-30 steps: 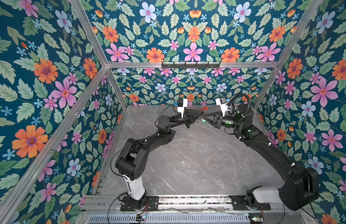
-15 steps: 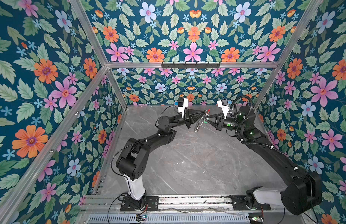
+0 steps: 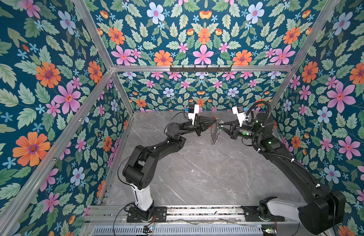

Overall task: Attach keys to a key ring
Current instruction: Insert the key into the keyring.

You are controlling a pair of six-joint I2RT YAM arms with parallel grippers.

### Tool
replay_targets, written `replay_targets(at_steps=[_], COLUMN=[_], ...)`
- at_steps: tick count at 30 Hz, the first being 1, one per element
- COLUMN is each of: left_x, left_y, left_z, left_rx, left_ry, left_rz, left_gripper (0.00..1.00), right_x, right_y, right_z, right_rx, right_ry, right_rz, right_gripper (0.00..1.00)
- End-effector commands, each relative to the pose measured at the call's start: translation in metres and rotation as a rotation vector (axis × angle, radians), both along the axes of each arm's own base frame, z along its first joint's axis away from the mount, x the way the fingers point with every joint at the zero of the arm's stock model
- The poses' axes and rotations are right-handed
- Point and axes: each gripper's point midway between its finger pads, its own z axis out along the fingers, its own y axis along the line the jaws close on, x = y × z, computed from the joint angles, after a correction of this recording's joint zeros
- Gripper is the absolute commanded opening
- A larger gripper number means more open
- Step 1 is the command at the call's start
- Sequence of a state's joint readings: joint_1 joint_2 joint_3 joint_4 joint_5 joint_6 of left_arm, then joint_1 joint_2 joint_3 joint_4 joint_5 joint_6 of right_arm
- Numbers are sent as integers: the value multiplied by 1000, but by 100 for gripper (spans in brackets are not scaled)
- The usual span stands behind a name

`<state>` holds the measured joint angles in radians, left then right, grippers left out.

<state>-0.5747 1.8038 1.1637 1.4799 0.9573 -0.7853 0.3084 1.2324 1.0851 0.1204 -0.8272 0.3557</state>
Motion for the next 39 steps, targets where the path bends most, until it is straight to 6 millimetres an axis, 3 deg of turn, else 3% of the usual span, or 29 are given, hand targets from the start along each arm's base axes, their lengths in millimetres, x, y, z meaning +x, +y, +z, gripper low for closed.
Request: replay_targets(at_steps=[1, 8, 23, 39], left_x=[-6, -5, -7, -10], left_y=[9, 7, 4, 10], left_z=[18, 20, 12, 14], left_rx=[-69, -88, -86, -85], left_ry=[-65, -54, -45, -64], left_rz=[14, -6, -21, -13], left_gripper=[0, 0, 0, 0], right_x=[5, 7, 19, 17], right_y=[-1, 23, 47, 16], right_z=[-5, -9, -6, -13], right_rx=[-12, -9, -11, -68], right_ry=[19, 50, 59, 31], right_rz=[-11, 65, 117, -19], right_gripper=[6, 2, 0, 0])
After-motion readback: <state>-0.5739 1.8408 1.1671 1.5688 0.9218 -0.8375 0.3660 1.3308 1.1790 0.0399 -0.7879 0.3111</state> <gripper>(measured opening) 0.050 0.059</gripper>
